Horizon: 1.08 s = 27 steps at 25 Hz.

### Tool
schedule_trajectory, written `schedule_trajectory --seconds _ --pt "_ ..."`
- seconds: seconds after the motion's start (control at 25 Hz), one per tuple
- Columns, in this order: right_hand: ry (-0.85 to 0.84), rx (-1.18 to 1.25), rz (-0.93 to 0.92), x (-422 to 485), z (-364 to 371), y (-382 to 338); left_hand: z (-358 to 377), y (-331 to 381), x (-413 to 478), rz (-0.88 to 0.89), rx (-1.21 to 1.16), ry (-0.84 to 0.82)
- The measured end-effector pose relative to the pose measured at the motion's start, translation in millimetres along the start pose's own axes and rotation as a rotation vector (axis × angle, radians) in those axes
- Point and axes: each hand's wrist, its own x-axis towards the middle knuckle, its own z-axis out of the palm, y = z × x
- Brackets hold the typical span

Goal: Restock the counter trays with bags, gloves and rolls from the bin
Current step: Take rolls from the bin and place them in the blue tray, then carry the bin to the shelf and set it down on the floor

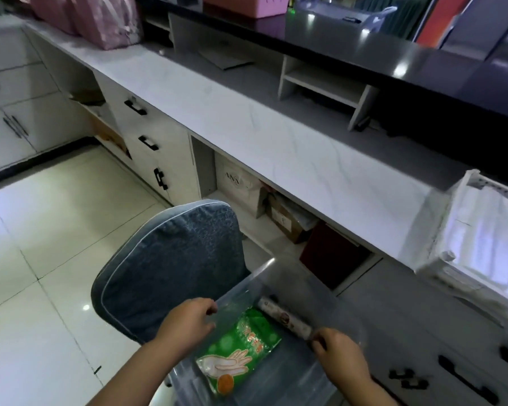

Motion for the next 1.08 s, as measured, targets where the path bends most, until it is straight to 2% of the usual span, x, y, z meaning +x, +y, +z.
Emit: schedule_trajectory --seconds 0.2,0.36,0.52,0.6,0.72,0.92,1.08 --pt "0.129 0.104 0.364 -9 44 12 18 -21 60 0.165 0.162 -0.249" --pt "0.186 0.210 0.620 -24 91 10 41 -39 90 0.224 0.267 -0.334" --pt "0.182 0.392 0.796 -44 138 0 57 -47 106 0.216 0.258 -0.316" --pt "0.155 0.514 0.854 -49 157 -5 63 -47 115 0.149 0.228 -0.303" --pt "0.175 0.654 0.911 -49 169 -7 71 -41 125 0.019 0.143 -0.389" --pt "0.436 0.673 0.996 -82 164 20 83 -2 102 0.123 0.235 -0.278" --pt "0.537 0.656 1.043 -144 164 66 111 53 51 0.265 0.246 -0.197"
